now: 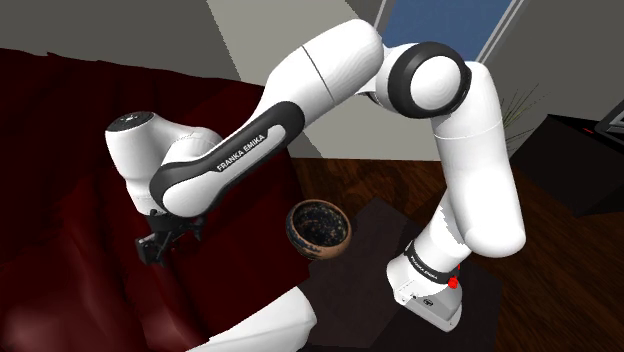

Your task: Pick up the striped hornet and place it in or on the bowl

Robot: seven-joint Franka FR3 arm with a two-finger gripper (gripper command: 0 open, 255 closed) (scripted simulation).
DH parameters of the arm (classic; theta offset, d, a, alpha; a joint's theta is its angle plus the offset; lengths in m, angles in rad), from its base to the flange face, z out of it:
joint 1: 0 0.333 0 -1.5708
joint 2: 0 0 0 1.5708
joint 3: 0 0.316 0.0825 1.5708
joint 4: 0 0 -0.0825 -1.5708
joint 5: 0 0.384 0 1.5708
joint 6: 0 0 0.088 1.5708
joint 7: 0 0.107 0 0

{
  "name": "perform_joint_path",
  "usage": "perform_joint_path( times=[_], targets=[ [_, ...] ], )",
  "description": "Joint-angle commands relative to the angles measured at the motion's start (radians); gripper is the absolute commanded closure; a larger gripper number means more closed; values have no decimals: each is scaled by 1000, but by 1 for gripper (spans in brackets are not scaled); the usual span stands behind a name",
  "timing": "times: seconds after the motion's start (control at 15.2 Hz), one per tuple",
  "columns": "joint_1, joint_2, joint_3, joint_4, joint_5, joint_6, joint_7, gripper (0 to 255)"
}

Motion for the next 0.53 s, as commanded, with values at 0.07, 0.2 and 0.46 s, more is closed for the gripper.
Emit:
perform_joint_path(
  times=[0.07, 0.2, 0.46],
  targets=[
    [1, 4, -1, -1, -2, 5, 2, 0],
    [1, 4, -1, -1, -2, 5, 2, 0],
    [1, 4, -1, -1, -2, 5, 2, 255]
  ],
)
